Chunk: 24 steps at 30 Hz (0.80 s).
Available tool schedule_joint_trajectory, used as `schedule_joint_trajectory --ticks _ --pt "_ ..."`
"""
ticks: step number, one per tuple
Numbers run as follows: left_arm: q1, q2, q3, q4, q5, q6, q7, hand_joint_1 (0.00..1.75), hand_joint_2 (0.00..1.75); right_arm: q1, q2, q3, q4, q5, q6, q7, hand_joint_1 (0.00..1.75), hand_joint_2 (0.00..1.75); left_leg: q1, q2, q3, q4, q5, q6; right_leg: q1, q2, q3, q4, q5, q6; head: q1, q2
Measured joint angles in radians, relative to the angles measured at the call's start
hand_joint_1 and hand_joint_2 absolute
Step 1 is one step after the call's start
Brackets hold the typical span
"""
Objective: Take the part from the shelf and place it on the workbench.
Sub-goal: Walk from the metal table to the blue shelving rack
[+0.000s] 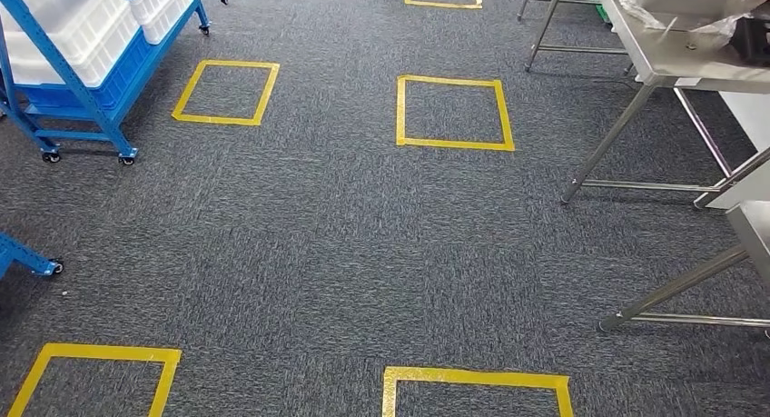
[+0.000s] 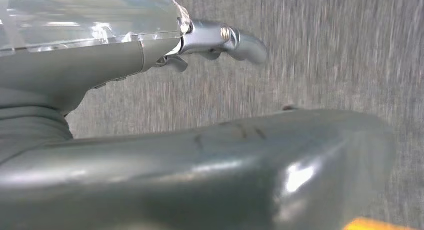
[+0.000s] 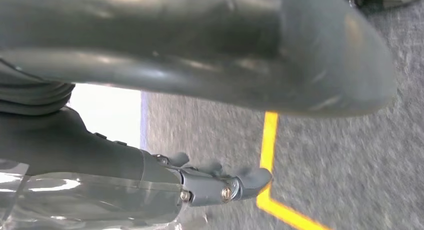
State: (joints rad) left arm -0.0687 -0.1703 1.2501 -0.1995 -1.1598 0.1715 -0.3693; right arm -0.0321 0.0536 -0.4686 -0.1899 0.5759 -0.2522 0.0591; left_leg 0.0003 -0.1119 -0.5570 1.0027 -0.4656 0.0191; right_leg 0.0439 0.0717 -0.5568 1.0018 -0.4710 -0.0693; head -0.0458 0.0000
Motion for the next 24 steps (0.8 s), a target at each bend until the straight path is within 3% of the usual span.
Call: schedule_joint_trajectory --ticks 1,3,5,7,8,9,11,12,14,16,18,20,22,23,24 --pt "0.001 0.0 0.0 0.0 0.0 0.0 0.0 0.0 0.0 -0.003 0.0 0.0 0.0 0.0 0.0 0.0 0.0 0.0 -0.001 -0.006 0.0 -0.002 0.001 -0.002 -0.005 -0.012 0.007 -0.014 0.004 0.0 0.0 0.0" --pt "0.005 0.002 0.0 0.0 0.0 0.001 0.0 0.0 0.0 -0.003 0.002 0.0 0.0 0.001 0.001 0.0 0.0 0.0 -0.008 0.021 -0.009 0.022 -0.019 -0.009 -0.014 -0.037 0.028 -0.047 0.015 0.002 0.0 0.0" --pt "0.004 0.004 0.0 0.0 0.0 0.001 -0.001 0.0 0.0 0.001 0.003 0.0 0.0 0.002 0.002 -0.001 0.0 0.0 -0.009 0.072 -0.055 0.119 -0.075 -0.019 -0.018 -0.064 0.042 -0.065 0.018 0.008 -0.001 0.0" --pt "0.002 0.006 0.0 0.0 -0.003 0.0 -0.001 0.0 0.0 0.003 0.003 0.0 0.0 0.001 0.002 -0.001 0.0 0.0 0.002 0.094 -0.113 0.234 -0.122 -0.033 -0.022 -0.091 0.044 -0.062 0.012 0.014 -0.001 0.0" --pt "0.003 0.007 0.0 0.0 -0.005 -0.001 -0.001 0.0 0.0 0.003 0.004 -0.001 0.0 0.001 0.002 -0.001 0.0 0.0 0.009 0.099 -0.125 0.255 -0.12 -0.041 -0.025 -0.104 0.045 -0.058 0.007 0.019 -0.001 0.0" --pt "0.004 0.009 -0.001 0.0 -0.007 -0.002 -0.001 0.0 0.0 0.003 0.004 -0.002 0.0 0.001 0.002 -0.001 0.0 0.0 0.015 0.104 -0.116 0.235 -0.099 -0.05 -0.031 -0.115 0.046 -0.052 0.002 0.025 -0.001 0.0" --pt "0.005 0.011 -0.002 0.0 -0.011 -0.005 -0.001 0.0 0.0 0.002 0.004 -0.005 0.0 0.0 0.001 -0.002 0.0 0.0 0.026 0.131 -0.053 0.109 -0.033 -0.069 -0.042 -0.136 0.047 -0.033 -0.015 0.041 -0.001 0.0" --pt "0.004 0.011 -0.004 0.0 -0.012 -0.006 0.0 0.0 0.0 0.002 0.001 -0.007 0.0 0.0 0.001 -0.002 0.0 0.0 0.029 0.146 -0.025 0.053 -0.01 -0.073 -0.044 -0.144 0.046 -0.021 -0.024 0.05 -0.001 0.0" --pt "0.003 0.011 -0.006 0.001 -0.012 -0.007 0.001 0.0 0.0 0.001 -0.001 -0.012 0.0 0.0 0.0 -0.002 0.0 0.0 0.027 0.158 -0.005 0.013 -0.003 -0.06 -0.041 -0.155 0.046 -0.004 -0.037 0.065 -0.001 0.0" --pt "0.003 0.013 -0.006 0.002 -0.012 -0.007 0.003 0.0 0.0 -0.003 0.0 -0.015 0.0 0.0 0.001 -0.002 0.0 0.0 0.024 0.141 -0.008 0.018 -0.002 -0.037 -0.043 -0.165 0.048 -0.001 -0.041 0.074 -0.001 0.0" --pt "0.003 0.015 -0.006 0.002 -0.012 -0.006 0.005 0.0 0.0 -0.004 0.001 -0.016 0.0 0.001 0.001 -0.002 0.0 0.0 0.022 0.126 -0.009 0.012 0.003 -0.022 -0.052 -0.145 0.04 0.024 -0.066 0.082 -0.001 0.0" --pt "0.001 0.017 -0.006 0.002 -0.012 -0.006 0.007 0.0 0.0 -0.002 0.002 -0.016 0.0 0.002 0.001 -0.002 0.0 0.0 0.021 0.109 -0.012 0.008 0.009 -0.012 -0.057 -0.101 -0.005 0.124 -0.13 0.087 0.0 0.0" --pt "-0.001 0.017 -0.006 0.002 -0.012 -0.006 0.008 0.0 0.0 0.0 0.002 -0.017 0.0 0.002 0.002 -0.002 0.0 0.0 0.016 0.09 -0.017 0.008 0.012 -0.007 -0.057 -0.08 -0.071 0.257 -0.185 0.085 0.0 0.0" --pt "0.0 0.017 -0.006 0.002 -0.013 -0.006 0.009 0.0 0.0 0.002 0.002 -0.017 0.0 0.002 0.003 -0.002 0.0 0.0 0.014 0.079 -0.018 0.009 0.013 -0.006 -0.056 -0.077 -0.089 0.289 -0.186 0.082 0.0 0.0" --pt "0.0 0.018 -0.006 0.002 -0.013 -0.007 0.01 0.0 0.0 0.002 0.002 -0.018 0.0 0.002 0.003 -0.002 0.0 0.0 0.012 0.067 -0.018 0.009 0.014 -0.005 -0.055 -0.074 -0.09 0.283 -0.167 0.077 0.0 0.0"
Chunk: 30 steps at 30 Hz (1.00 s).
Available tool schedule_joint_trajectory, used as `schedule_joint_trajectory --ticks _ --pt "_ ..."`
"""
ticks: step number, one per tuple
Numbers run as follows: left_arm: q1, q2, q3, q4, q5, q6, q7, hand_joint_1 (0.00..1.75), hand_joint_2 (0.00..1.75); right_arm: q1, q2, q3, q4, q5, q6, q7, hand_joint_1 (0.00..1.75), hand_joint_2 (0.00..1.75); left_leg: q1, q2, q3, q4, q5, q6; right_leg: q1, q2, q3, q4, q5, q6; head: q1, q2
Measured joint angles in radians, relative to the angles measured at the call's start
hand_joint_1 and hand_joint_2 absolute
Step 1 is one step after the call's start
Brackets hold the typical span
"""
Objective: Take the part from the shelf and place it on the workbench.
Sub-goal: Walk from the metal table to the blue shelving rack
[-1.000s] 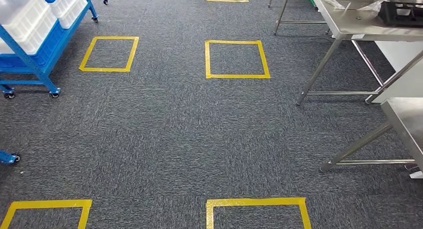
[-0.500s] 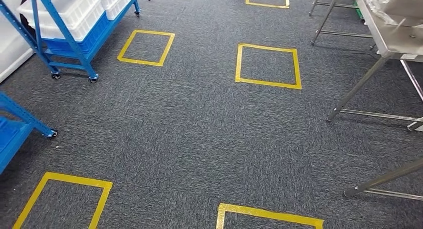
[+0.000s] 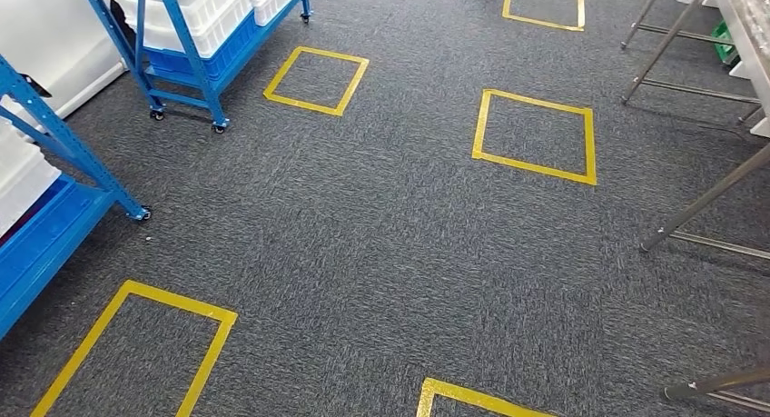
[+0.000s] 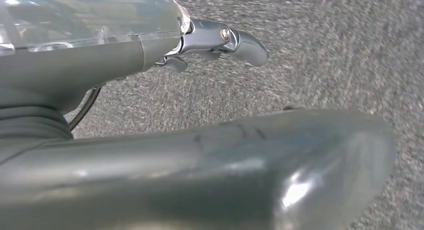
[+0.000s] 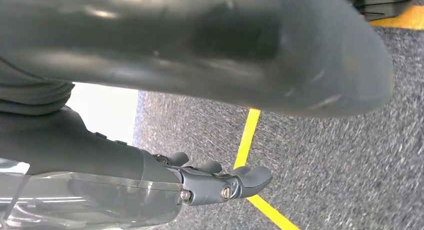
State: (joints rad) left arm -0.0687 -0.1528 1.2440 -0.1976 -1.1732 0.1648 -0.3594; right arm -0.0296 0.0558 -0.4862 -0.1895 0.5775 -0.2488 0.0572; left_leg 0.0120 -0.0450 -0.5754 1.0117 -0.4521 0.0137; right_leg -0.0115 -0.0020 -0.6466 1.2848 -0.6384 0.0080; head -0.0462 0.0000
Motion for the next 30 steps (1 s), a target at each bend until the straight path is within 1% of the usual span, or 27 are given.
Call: schedule_joint_trajectory --ticks 1,2,4,5,6,7,8,9,10,11,12,13,14,15,16,17,19,20,21,22,23,24,25,27,28,29,30 --pt "0.0 0.0 0.0 0.0 -0.001 0.0 0.001 0.0 0.0 0.0 0.0 0.0 0.0 0.0 0.0 0.0 0.0 0.0 -0.001 -0.012 0.001 0.0 0.0 0.0 0.002 0.006 0.019 -0.046 0.036 -0.006 0.0 0.0" --pt "0.0 0.0 0.0 0.0 -0.001 0.0 0.002 0.0 0.0 0.001 0.0 0.0 0.0 0.0 0.001 0.0 0.0 0.0 -0.001 -0.024 0.002 0.0 0.001 -0.001 0.003 0.022 0.051 -0.119 0.078 -0.013 0.0 0.0" --pt "-0.002 0.001 0.0 0.0 -0.001 -0.001 0.003 0.0 0.0 0.001 0.0 -0.001 0.0 0.0 0.001 0.0 0.0 0.0 -0.002 -0.044 0.0 0.001 0.003 -0.006 0.007 0.066 0.103 -0.239 0.128 -0.022 0.0 0.0" --pt "-0.002 0.001 0.0 0.0 -0.001 -0.002 0.003 0.0 0.0 0.001 0.0 -0.001 0.0 0.001 0.001 0.0 0.0 0.0 -0.001 -0.053 -0.002 0.001 0.005 -0.01 0.01 0.08 0.113 -0.266 0.135 -0.023 0.0 0.0" --pt "-0.002 0.001 0.0 0.0 -0.001 -0.002 0.004 0.0 0.0 0.0 0.0 -0.001 0.0 0.002 0.001 -0.001 0.0 0.0 0.001 -0.062 -0.005 0.0 0.008 -0.017 0.012 0.081 0.115 -0.271 0.133 -0.024 0.0 0.0" --pt "0.0 0.001 0.0 0.0 -0.001 -0.003 0.004 0.0 0.0 -0.002 0.0 -0.001 0.0 0.003 0.001 -0.001 0.0 0.0 0.002 -0.071 -0.007 -0.004 0.011 -0.023 0.012 0.069 0.116 -0.275 0.137 -0.026 0.0 0.0" --pt "0.001 0.002 0.0 0.0 -0.001 -0.003 0.004 0.0 0.0 -0.003 0.001 -0.001 0.0 0.004 0.001 -0.002 0.0 0.0 0.002 -0.068 -0.01 -0.002 0.01 -0.028 0.011 0.057 0.118 -0.282 0.141 -0.029 0.0 0.0" --pt "0.003 0.002 0.0 0.0 -0.001 -0.003 0.004 0.0 0.0 -0.003 0.002 -0.001 0.0 0.005 0.002 -0.003 0.0 0.0 0.0 -0.052 -0.016 0.01 0.0 -0.032 0.009 0.044 0.121 -0.291 0.146 -0.034 0.0 0.0" --pt "0.003 0.003 0.0 0.0 -0.001 -0.003 0.004 0.0 0.0 -0.002 0.003 -0.001 0.0 0.006 0.003 -0.004 0.0 0.0 -0.002 -0.028 -0.03 0.041 -0.023 -0.035 0.007 0.03 0.123 -0.298 0.151 -0.039 0.0 0.0" --pt "0.002 0.003 0.0 0.0 -0.001 -0.004 0.004 0.0 0.0 0.001 0.004 -0.002 0.0 0.008 0.003 -0.005 0.0 0.0 -0.004 0.001 -0.052 0.094 -0.058 -0.037 0.008 0.015 0.123 -0.302 0.153 -0.043 0.0 0.0" --pt "0.001 0.004 0.0 0.0 -0.001 -0.004 0.004 0.0 0.0 0.004 0.004 -0.002 0.0 0.01 0.004 -0.005 0.0 0.0 -0.004 0.02 -0.081 0.163 -0.097 -0.04 0.01 0.001 0.122 -0.303 0.153 -0.046 -0.001 0.0" --pt "0.001 0.004 0.0 0.0 -0.001 -0.004 0.004 0.0 0.0 0.006 0.004 -0.002 0.0 0.011 0.004 -0.006 0.0 0.0 -0.003 0.029 -0.108 0.228 -0.127 -0.044 0.012 -0.014 0.121 -0.302 0.153 -0.047 -0.001 0.0" --pt "0.002 0.004 0.0 0.0 -0.001 -0.005 0.004 0.0 0.0 0.007 0.004 -0.003 0.0 0.013 0.005 -0.007 0.0 0.0 -0.002 0.033 -0.123 0.271 -0.142 -0.047 0.013 -0.027 0.12 -0.301 0.152 -0.047 0.0 0.0" --pt "0.003 0.004 0.0 0.0 -0.001 -0.006 0.004 0.0 0.0 0.006 0.004 -0.003 0.0 0.013 0.006 -0.007 0.0 0.0 -0.001 0.036 -0.117 0.274 -0.136 -0.049 0.014 -0.04 0.119 -0.3 0.152 -0.047 0.0 0.0" --pt "0.004 0.005 0.0 0.0 -0.001 -0.006 0.005 0.0 0.0 0.005 0.005 -0.003 0.0 0.014 0.008 -0.007 0.0 0.0 -0.001 0.041 -0.091 0.234 -0.112 -0.05 0.014 -0.051 0.119 -0.298 0.151 -0.047 0.0 0.0" --pt "0.005 0.007 0.0 0.0 -0.001 -0.006 0.005 0.0 0.0 0.004 0.006 -0.003 0.0 0.014 0.009 -0.007 0.0 0.0 -0.001 0.053 -0.048 0.163 -0.08 -0.048 0.015 -0.062 0.12 -0.296 0.149 -0.045 0.0 0.0" --pt "0.003 0.009 0.0 0.0 -0.001 -0.006 0.005 0.0 0.0 0.003 0.008 -0.003 0.0 0.014 0.011 -0.007 0.0 0.0 -0.007 0.087 0.027 0.027 -0.037 -0.037 0.019 -0.08 0.121 -0.289 0.144 -0.039 0.0 0.0" --pt "0.002 0.01 0.0 0.0 -0.001 -0.006 0.005 0.0 0.0 0.002 0.009 -0.004 0.0 0.014 0.011 -0.007 0.0 0.0 -0.01 0.097 0.044 -0.008 -0.029 -0.03 0.021 -0.087 0.122 -0.287 0.142 -0.035 0.0 0.0" --pt "0.002 0.011 0.0 0.0 -0.001 -0.006 0.005 0.0 0.0 0.001 0.009 -0.004 0.0 0.014 0.011 -0.007 0.0 0.0 -0.013 0.098 0.047 -0.019 -0.029 -0.024 0.022 -0.094 0.122 -0.285 0.141 -0.031 0.0 0.0" --pt "0.003 0.011 0.0 0.0 -0.001 -0.006 0.005 0.0 0.0 -0.001 0.009 -0.004 0.0 0.014 0.011 -0.008 0.0 0.0 -0.013 0.087 0.045 -0.019 -0.025 -0.018 0.022 -0.101 0.124 -0.286 0.141 -0.027 0.0 0.0" --pt "0.005 0.011 0.0 0.0 -0.001 -0.006 0.005 0.0 0.0 -0.004 0.01 -0.004 0.0 0.014 0.011 -0.008 0.0 0.0 -0.01 0.08 0.045 -0.023 -0.021 -0.013 0.02 -0.099 0.124 -0.284 0.139 -0.021 0.0 0.0" --pt "0.006 0.011 0.0 0.0 -0.001 -0.006 0.006 0.0 0.0 -0.005 0.01 -0.004 0.0 0.014 0.011 -0.008 0.0 0.0 -0.008 0.072 0.046 -0.027 -0.017 -0.007 0.018 -0.084 0.121 -0.273 0.128 -0.015 0.0 0.0" --pt "0.005 0.011 0.0 0.0 -0.001 -0.006 0.006 0.0 0.0 -0.005 0.01 -0.005 0.0 0.014 0.011 -0.008 0.0 0.0 -0.005 0.064 0.047 -0.032 -0.012 -0.002 0.016 -0.061 0.109 -0.246 0.107 -0.01 0.0 0.0" --pt "0.002 0.012 0.0 0.0 -0.002 -0.008 0.006 0.0 0.0 -0.002 0.01 -0.006 0.0 0.014 0.011 -0.008 0.0 0.0 -0.003 0.048 0.044 -0.035 -0.005 0.005 0.009 -0.014 0.057 -0.129 0.038 -0.002 0.0 0.0" --pt "0.001 0.012 0.0 0.0 -0.003 -0.009 0.006 0.0 0.0 0.0 0.01 -0.006 0.0 0.014 0.011 -0.008 0.0 0.0 -0.003 0.038 0.041 -0.034 -0.003 0.005 0.006 -0.005 0.025 -0.06 0.008 0.0 0.0 0.0" --pt "0.001 0.012 0.0 0.0 -0.003 -0.011 0.006 0.0 0.0 0.001 0.01 -0.006 0.001 0.014 0.011 -0.008 0.0 0.0 -0.003 0.027 0.039 -0.033 -0.002 0.005 0.003 -0.003 0.002 -0.01 -0.005 0.003 0.0 0.0" --pt "0.001 0.012 0.0 0.0 -0.004 -0.012 0.007 0.0 0.0 0.002 0.01 -0.006 0.001 0.015 0.012 -0.008 0.0 0.0 -0.002 0.016 0.038 -0.032 -0.002 0.003 0.0 -0.002 -0.006 0.005 0.001 0.004 0.0 0.0"
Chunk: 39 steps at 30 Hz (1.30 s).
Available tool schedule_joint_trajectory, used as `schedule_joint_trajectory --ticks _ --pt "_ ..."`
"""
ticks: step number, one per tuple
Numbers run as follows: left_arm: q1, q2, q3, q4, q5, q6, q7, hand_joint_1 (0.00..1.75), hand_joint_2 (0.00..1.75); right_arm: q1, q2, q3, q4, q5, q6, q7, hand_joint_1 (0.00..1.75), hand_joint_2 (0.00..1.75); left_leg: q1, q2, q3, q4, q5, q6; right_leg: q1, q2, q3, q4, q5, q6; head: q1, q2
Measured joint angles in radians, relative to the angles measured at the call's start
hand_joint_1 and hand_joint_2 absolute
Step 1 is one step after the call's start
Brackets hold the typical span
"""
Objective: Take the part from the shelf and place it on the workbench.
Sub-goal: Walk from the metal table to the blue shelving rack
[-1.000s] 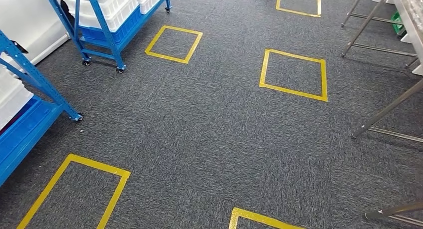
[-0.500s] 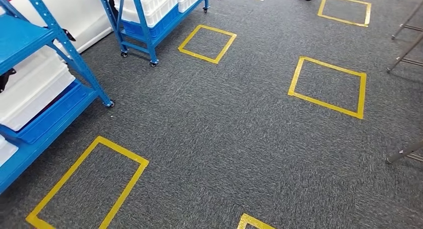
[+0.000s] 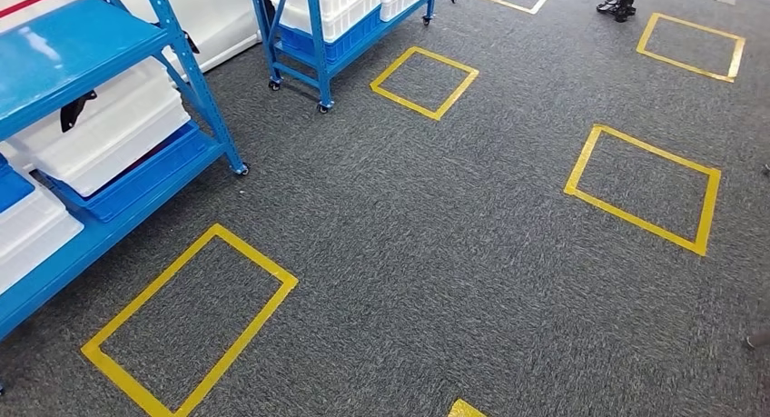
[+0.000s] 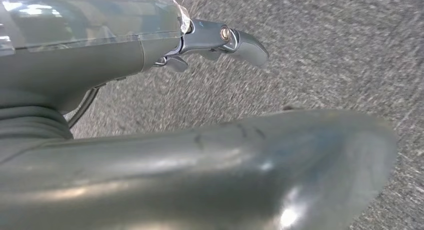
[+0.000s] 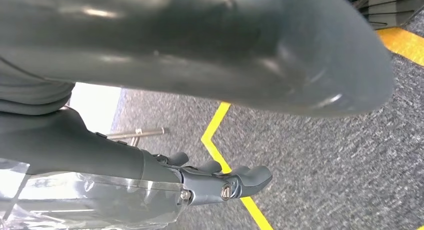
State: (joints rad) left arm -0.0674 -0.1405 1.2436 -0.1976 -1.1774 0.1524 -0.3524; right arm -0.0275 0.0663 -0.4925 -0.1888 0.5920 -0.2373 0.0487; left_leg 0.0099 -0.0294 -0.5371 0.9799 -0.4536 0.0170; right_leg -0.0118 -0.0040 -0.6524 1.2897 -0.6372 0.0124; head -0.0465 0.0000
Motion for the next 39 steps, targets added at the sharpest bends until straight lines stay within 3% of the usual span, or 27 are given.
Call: schedule_joint_trajectory --ticks 1,2,4,6,8,10,12,14,15,16,17,20,22,24,26,28,29,30,31,32,33,35,37,39 --pt "0.0 0.0 0.0 0.0 -0.001 -0.001 0.001 0.0 0.0 0.0 0.0 0.0 0.0 0.0 0.001 -0.001 0.0 0.0 0.001 -0.012 0.0 0.002 0.0 -0.002 -0.003 0.002 0.012 -0.025 0.026 0.001 0.0 0.0" --pt "0.001 0.0 0.0 0.0 -0.001 -0.002 0.001 0.0 0.0 0.001 0.0 0.0 0.0 0.001 0.001 -0.003 0.0 0.0 0.002 -0.024 0.0 0.005 0.0 -0.005 -0.007 0.008 0.04 -0.084 0.064 0.002 0.0 0.0" --pt "-0.001 0.0 0.0 0.0 -0.001 -0.002 0.001 0.0 0.0 0.002 0.0 0.0 0.0 0.003 0.004 -0.007 0.0 0.0 0.004 -0.047 -0.005 0.013 -0.002 -0.016 -0.015 0.052 0.1 -0.213 0.12 0.003 0.0 0.0" --pt "-0.002 0.0 0.0 0.0 -0.002 -0.001 0.002 0.0 0.0 0.002 0.0 0.0 0.001 0.003 0.006 -0.008 0.0 0.0 0.004 -0.065 -0.015 0.018 0.0 -0.032 -0.015 0.083 0.12 -0.266 0.131 -0.002 0.0 0.0" --pt "-0.001 0.001 0.0 0.0 -0.003 0.001 0.004 0.0 0.0 -0.001 0.0 0.0 0.001 0.004 0.007 -0.008 0.0 0.0 0.007 -0.083 -0.023 0.016 0.006 -0.047 -0.011 0.066 0.117 -0.269 0.134 -0.014 0.0 0.0" --pt "0.002 0.002 0.0 0.0 -0.004 0.003 0.006 0.0 0.0 -0.002 0.001 0.0 0.001 0.005 0.006 -0.008 0.0 0.0 0.008 -0.055 -0.039 0.043 -0.013 -0.055 -0.011 0.041 0.118 -0.276 0.14 -0.032 0.0 0.0" --pt "0.0 0.003 0.0 0.0 -0.005 0.004 0.008 0.0 0.0 0.001 0.001 0.0 0.001 0.006 0.005 -0.008 0.0 0.0 0.006 -0.001 -0.086 0.151 -0.077 -0.057 -0.006 0.012 0.116 -0.28 0.143 -0.046 0.0 0.0" --pt "-0.001 0.003 0.0 0.0 -0.006 0.003 0.009 0.0 0.0 0.005 0.001 -0.001 0.001 0.006 0.004 -0.008 0.0 0.0 0.007 0.018 -0.142 0.283 -0.137 -0.058 0.003 -0.016 0.113 -0.28 0.143 -0.052 0.0 0.0" --pt "0.0 0.003 0.0 0.0 -0.006 0.002 0.009 0.0 0.0 0.005 0.001 -0.001 0.002 0.006 0.004 -0.008 0.0 0.0 0.006 0.02 -0.151 0.312 -0.144 -0.057 0.007 -0.029 0.112 -0.279 0.143 -0.053 0.0 0.0" --pt "0.001 0.004 0.0 0.0 -0.006 0.001 0.008 0.0 0.0 0.005 0.001 -0.001 0.002 0.006 0.004 -0.009 0.0 0.0 0.005 0.023 -0.14 0.301 -0.131 -0.055 0.01 -0.04 0.112 -0.279 0.143 -0.054 0.0 0.0" --pt "0.003 0.004 0.0 0.0 -0.006 0.001 0.008 0.0 0.0 0.004 0.002 -0.001 0.002 0.006 0.004 -0.009 0.0 0.0 0.003 0.028 -0.11 0.251 -0.104 -0.05 0.013 -0.051 0.114 -0.279 0.142 -0.054 0.0 0.0" --pt "-0.001 0.007 -0.001 0.0 -0.006 -0.001 0.007 0.0 0.0 0.003 0.004 -0.001 0.002 0.006 0.004 -0.011 0.0 0.0 -0.012 0.085 -0.001 0.05 -0.033 -0.026 0.02 -0.08 0.118 -0.277 0.14 -0.05 0.0 0.0" --pt "-0.003 0.008 -0.001 0.0 -0.006 -0.001 0.006 0.0 0.0 0.002 0.006 -0.001 0.002 0.007 0.004 -0.014 0.0 0.0 -0.02 0.097 0.011 0.016 -0.029 -0.016 0.022 -0.096 0.118 -0.276 0.139 -0.043 0.0 0.0" --pt "0.0 0.007 -0.001 0.0 -0.006 -0.001 0.005 0.0 0.0 -0.002 0.005 -0.001 0.001 0.011 0.004 -0.015 0.0 0.0 -0.017 0.077 0.011 0.007 -0.019 -0.007 0.02 -0.101 0.122 -0.275 0.137 -0.032 0.0 0.0" --pt "0.002 0.007 -0.001 0.0 -0.006 -0.001 0.005 0.0 0.0 -0.002 0.005 -0.001 0.001 0.014 0.004 -0.017 0.0 0.0 -0.01 0.059 0.014 -0.006 -0.007 0.003 0.017 -0.06 0.104 -0.23 0.101 -0.02 0.0 0.0" --pt "0.0 0.007 -0.001 0.0 -0.006 -0.001 0.005 0.0 0.0 0.001 0.005 -0.001 0.001 0.015 0.004 -0.017 0.0 0.0 -0.007 0.04 0.01 -0.009 0.001 0.008 0.009 -0.012 0.048 -0.108 0.032 -0.013 0.0 0.0" --pt "-0.001 0.007 -0.001 0.0 -0.006 -0.001 0.005 0.0 0.0 0.003 0.005 -0.001 0.001 0.015 0.004 -0.017 0.0 0.0 -0.007 0.03 0.007 -0.008 0.002 0.008 0.006 -0.004 0.017 -0.043 0.005 -0.011 0.0 0.0" --pt "-0.001 0.007 -0.001 0.0 -0.006 -0.001 0.005 0.0 0.0 0.004 0.005 -0.001 0.002 0.015 0.004 -0.017 0.0 0.0 -0.006 0.018 0.006 -0.006 0.003 0.008 0.002 -0.001 -0.002 -0.001 -0.003 -0.009 0.0 0.0" --pt "0.0 0.007 -0.001 0.0 -0.006 -0.001 0.005 0.0 0.0 0.005 0.005 -0.001 0.002 0.016 0.004 -0.017 0.0 0.0 -0.005 0.005 0.005 -0.004 0.004 0.006 -0.001 0.0 -0.004 0.002 0.01 -0.006 0.0 0.0" --pt "0.001 0.006 -0.001 0.0 -0.006 -0.001 0.005 0.0 0.0 0.005 0.004 -0.001 0.002 0.016 0.004 -0.017 0.0 0.0 -0.003 -0.007 0.004 0.0 0.003 0.004 -0.004 0.003 0.015 -0.037 0.042 -0.004 0.0 0.0" --pt "0.001 0.006 -0.001 0.0 -0.006 -0.001 0.005 0.0 0.0 0.006 0.004 -0.001 0.002 0.016 0.004 -0.017 0.0 0.0 -0.001 -0.019 0.004 0.005 0.001 0.0 -0.008 0.013 0.047 -0.106 0.082 -0.001 0.0 0.0" --pt "0.0 0.006 -0.001 0.0 -0.006 -0.001 0.005 0.0 0.0 0.008 0.003 -0.001 0.002 0.016 0.004 -0.017 0.0 0.0 0.001 -0.04 -0.003 0.017 -0.004 -0.014 -0.014 0.05 0.101 -0.224 0.13 0.001 0.0 0.0" --pt "0.0 0.005 -0.001 0.0 -0.006 -0.001 0.005 0.0 0.0 0.006 0.003 -0.001 0.003 0.016 0.005 -0.018 0.0 0.0 0.001 -0.055 -0.012 0.023 -0.004 -0.029 -0.011 0.065 0.112 -0.257 0.133 -0.006 0.0 0.0" --pt "0.002 0.006 -0.001 0.0 -0.006 0.0 0.004 0.0 0.0 0.004 0.003 -0.001 0.003 0.016 0.005 -0.018 0.0 0.0 0.004 -0.065 -0.018 0.023 -0.001 -0.041 -0.009 0.045 0.11 -0.261 0.139 -0.021 0.0 0.0"
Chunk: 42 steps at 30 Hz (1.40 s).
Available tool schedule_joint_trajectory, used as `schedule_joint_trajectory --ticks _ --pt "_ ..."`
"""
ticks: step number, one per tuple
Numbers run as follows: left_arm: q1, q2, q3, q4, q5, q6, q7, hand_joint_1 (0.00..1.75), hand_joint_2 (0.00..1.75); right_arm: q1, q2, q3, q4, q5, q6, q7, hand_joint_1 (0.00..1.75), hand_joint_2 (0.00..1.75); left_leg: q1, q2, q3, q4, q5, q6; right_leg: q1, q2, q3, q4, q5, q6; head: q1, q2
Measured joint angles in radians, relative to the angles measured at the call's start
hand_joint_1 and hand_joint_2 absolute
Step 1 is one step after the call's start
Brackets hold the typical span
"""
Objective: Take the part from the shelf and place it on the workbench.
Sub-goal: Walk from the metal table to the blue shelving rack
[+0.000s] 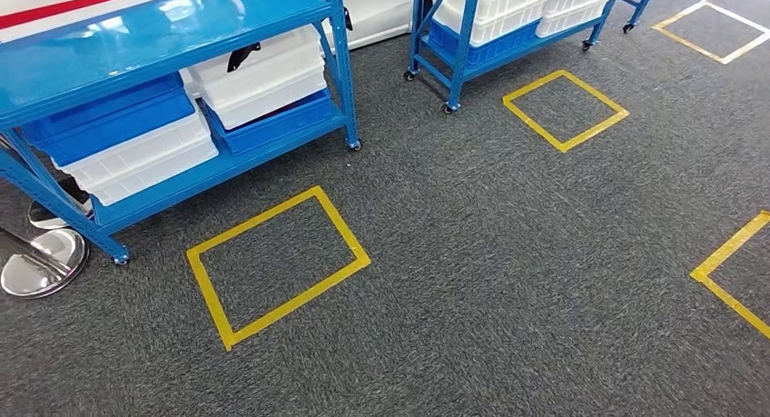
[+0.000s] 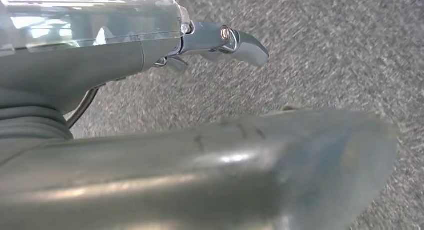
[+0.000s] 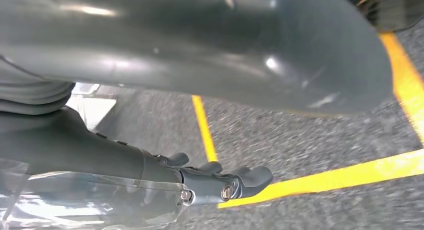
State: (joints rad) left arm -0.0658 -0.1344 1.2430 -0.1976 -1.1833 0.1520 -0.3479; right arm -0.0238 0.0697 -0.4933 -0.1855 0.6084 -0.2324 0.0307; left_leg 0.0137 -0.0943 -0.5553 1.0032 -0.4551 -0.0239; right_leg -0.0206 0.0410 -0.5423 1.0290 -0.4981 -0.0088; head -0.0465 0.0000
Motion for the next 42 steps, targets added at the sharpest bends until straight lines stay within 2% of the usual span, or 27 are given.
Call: schedule_joint_trajectory --ticks 2,4,5,6,7,8,9,11,13,15,17,20,21,22,23,24,26,28,30,31,33,35,37,38,39,41,42 --pt "0.002 0.001 0.0 0.0 0.0 0.002 0.0 0.0 0.0 0.001 -0.001 0.0 0.0 0.001 0.0 0.0 0.0 0.0 0.001 0.027 -0.017 0.033 -0.024 -0.008 -0.001 -0.021 0.0 -0.006 0.005 -0.016 0.0 0.0" --pt "0.001 0.0 0.0 0.0 0.001 0.004 0.001 0.0 0.0 0.003 -0.002 0.0 0.0 0.003 0.002 -0.001 0.0 0.0 0.001 0.069 -0.067 0.145 -0.089 -0.012 0.003 -0.044 -0.002 -0.008 0.006 -0.026 0.0 0.0" --pt "0.001 0.0 0.0 0.0 0.001 0.004 0.001 0.0 0.0 0.005 -0.002 0.0 0.0 0.004 0.004 -0.001 0.0 0.0 0.001 0.079 -0.098 0.216 -0.122 -0.015 0.006 -0.056 -0.004 -0.008 0.005 -0.028 0.0 0.0" --pt "0.001 0.0 0.0 0.0 0.002 0.005 0.001 0.0 0.0 0.006 -0.002 0.0 0.0 0.005 0.005 -0.001 0.0 0.0 0.002 0.083 -0.121 0.271 -0.142 -0.016 0.009 -0.068 -0.005 -0.007 0.005 -0.029 0.0 0.0" --pt "0.003 0.0 0.0 0.0 0.003 0.005 0.001 0.0 0.0 0.006 -0.002 0.0 0.0 0.005 0.007 -0.001 0.0 0.0 0.001 0.085 -0.128 0.292 -0.143 -0.015 0.012 -0.079 -0.005 -0.007 0.004 -0.03 0.0 0.0" --pt "0.004 0.0 0.0 0.0 0.004 0.006 0.001 0.0 0.0 0.005 -0.002 0.0 0.0 0.005 0.008 -0.002 0.0 0.0 0.0 0.088 -0.113 0.271 -0.125 -0.013 0.014 -0.09 -0.004 -0.007 0.004 -0.031 0.0 0.0" --pt "0.006 0.0 0.0 0.0 0.005 0.007 0.0 0.0 0.0 0.005 -0.002 0.0 0.0 0.006 0.009 -0.002 0.0 0.0 -0.002 0.096 -0.08 0.211 -0.092 -0.007 0.017 -0.1 -0.002 -0.006 0.003 -0.031 0.0 0.0" --pt "0.005 0.0 0.0 0.0 0.006 0.007 -0.002 0.0 0.0 0.005 -0.002 0.0 0.0 0.007 0.01 -0.002 0.0 0.0 -0.012 0.14 -0.005 0.067 -0.038 0.01 0.021 -0.118 0.003 -0.006 0.0 -0.028 0.0 0.0" --pt "0.003 0.0 0.0 0.0 0.006 0.007 -0.005 0.0 0.0 0.004 -0.002 0.0 0.0 0.008 0.01 -0.002 0.0 0.0 -0.022 0.168 0.024 0.002 -0.025 0.022 0.024 -0.134 0.005 -0.005 -0.002 -0.021 0.0 0.0" --pt "0.005 0.0 0.0 0.0 0.006 0.006 -0.006 0.0 0.0 0.002 -0.002 0.0 0.0 0.011 0.01 -0.002 0.0 0.0 -0.022 0.149 0.023 -0.006 -0.02 0.029 0.025 -0.151 0.008 -0.007 -0.003 -0.011 0.0 0.0" --pt "0.008 -0.001 0.0 0.0 0.006 0.005 -0.006 0.0 0.0 0.002 -0.004 0.0 0.0 0.016 0.009 -0.002 0.0 0.0 -0.016 0.129 0.028 -0.019 -0.008 0.038 0.024 -0.129 0.004 0.014 -0.022 0.0 0.0 0.0" --pt "0.005 -0.002 0.001 0.0 0.006 0.003 -0.004 0.0 0.0 0.006 -0.006 0.0 0.0 0.021 0.01 -0.002 0.0 0.0 -0.01 0.1 0.024 -0.027 0.004 0.048 0.013 -0.055 -0.069 0.174 -0.114 0.011 0.001 0.0" --pt "0.004 -0.002 0.001 0.0 0.006 0.002 -0.004 0.0 0.0 0.007 -0.006 0.0 0.001 0.021 0.01 -0.002 0.0 0.0 -0.009 0.088 0.022 -0.026 0.005 0.049 0.01 -0.047 -0.097 0.231 -0.136 0.015 0.001 0.0" --pt "0.005 -0.003 0.001 0.0 0.006 0.0 -0.004 0.0 0.0 0.008 -0.006 0.0 0.001 0.022 0.01 -0.002 0.0 0.0 -0.009 0.076 0.021 -0.024 0.005 0.048 0.006 -0.045 -0.112 0.261 -0.139 0.018 0.001 0.0" --pt "0.006 -0.003 0.001 0.0 0.006 -0.001 -0.004 0.0 0.0 0.008 -0.007 0.0 0.001 0.023 0.011 -0.001 0.0 0.0 -0.007 0.064 0.021 -0.022 0.005 0.046 0.003 -0.043 -0.11 0.253 -0.12 0.022 0.001 0.0" --pt "0.007 -0.003 0.001 0.0 0.006 -0.003 -0.004 0.0 0.0 0.008 -0.007 0.0 0.001 0.024 0.011 0.0 0.0 0.0 -0.005 0.051 0.021 -0.017 0.003 0.043 -0.001 -0.04 -0.09 0.21 -0.086 0.025 0.001 0.0" --pt "0.007 -0.005 0.001 0.0 0.006 -0.008 -0.005 0.0 0.0 0.009 -0.009 0.0 0.001 0.031 0.012 0.005 0.0 0.0 -0.002 0.028 0.016 -0.002 -0.005 0.03 -0.009 -0.009 -0.033 0.081 -0.022 0.03 0.001 0.0" --pt "0.006 -0.005 0.001 0.0 0.007 -0.015 -0.006 0.0 0.0 0.009 -0.009 0.0 0.002 0.04 0.012 0.011 0.0 0.0 -0.002 0.011 0.007 0.008 -0.011 0.015 -0.01 0.015 -0.005 0.015 -0.005 0.026 0.001 0.0" --pt "0.007 -0.005 0.001 0.0 0.008 -0.02 -0.006 0.0 0.0 0.005 -0.009 0.001 0.002 0.05 0.012 0.016 0.0 0.0 0.0 -0.003 0.002 0.008 -0.01 0.002 -0.007 0.005 -0.004 0.013 -0.007 0.014 0.001 0.0" --pt "0.008 -0.005 0.001 0.0 0.009 -0.021 -0.006 0.0 0.0 0.004 -0.009 0.002 0.002 0.053 0.011 0.018 0.0 0.0 0.002 0.003 0.0 0.011 -0.011 -0.004 -0.006 -0.004 -0.003 0.011 -0.005 0.006 0.001 0.0" --pt "0.008 -0.005 0.001 0.0 0.009 -0.02 -0.005 0.0 0.0 0.006 -0.01 0.002 0.002 0.057 0.007 0.02 0.0 0.0 0.002 0.04 -0.023 0.06 -0.041 -0.013 -0.007 -0.026 0.0 0.005 -0.004 -0.008 0.0 0.0" --pt "0.007 -0.005 0.001 0.0 0.009 -0.02 -0.005 0.0 0.0 0.01 -0.011 0.002 0.002 0.057 0.003 0.021 0.0 0.0 0.001 0.079 -0.087 0.188 -0.104 -0.018 -0.003 -0.048 0.0 0.004 -0.007 -0.017 0.0 0.0" --pt "0.008 -0.006 0.001 0.0 0.009 -0.02 -0.005 0.0 0.0 0.012 -0.012 0.002 0.002 0.054 -0.001 0.021 0.0 0.0 0.002 0.086 -0.146 0.301 -0.138 -0.021 0.002 -0.065 0.001 0.005 -0.012 -0.021 0.0 0.0" --pt "0.01 -0.006 0.001 0.0 0.009 -0.02 -0.005 0.0 0.0 0.011 -0.012 0.002 0.002 0.051 -0.003 0.021 0.0 0.0 0.002 0.087 -0.148 0.305 -0.126 -0.019 0.004 -0.07 0.004 0.005 -0.015 -0.021 0.0 0.0" --pt "0.012 -0.005 0.001 0.0 0.01 -0.02 -0.005 0.0 0.0 0.01 -0.012 0.002 0.002 0.048 -0.004 0.021 0.0 0.0 0.001 0.088 -0.129 0.266 -0.097 -0.014 0.006 -0.074 0.008 0.005 -0.018 -0.02 0.0 0.0" --pt "0.013 -0.004 0.001 0.0 0.011 -0.02 -0.005 0.0 0.0 0.008 -0.011 0.002 0.002 0.044 -0.004 0.021 0.0 0.0 -0.007 0.097 -0.057 0.123 -0.033 0.005 0.009 -0.082 0.019 0.004 -0.025 -0.016 0.0 0.0" --pt "0.012 -0.004 0.001 0.0 0.011 -0.02 -0.005 0.0 0.0 0.007 -0.011 0.001 0.002 0.042 -0.004 0.02 0.0 0.0 -0.012 0.103 -0.028 0.065 -0.018 0.014 0.01 -0.084 0.023 0.004 -0.029 -0.013 0.0 0.0"
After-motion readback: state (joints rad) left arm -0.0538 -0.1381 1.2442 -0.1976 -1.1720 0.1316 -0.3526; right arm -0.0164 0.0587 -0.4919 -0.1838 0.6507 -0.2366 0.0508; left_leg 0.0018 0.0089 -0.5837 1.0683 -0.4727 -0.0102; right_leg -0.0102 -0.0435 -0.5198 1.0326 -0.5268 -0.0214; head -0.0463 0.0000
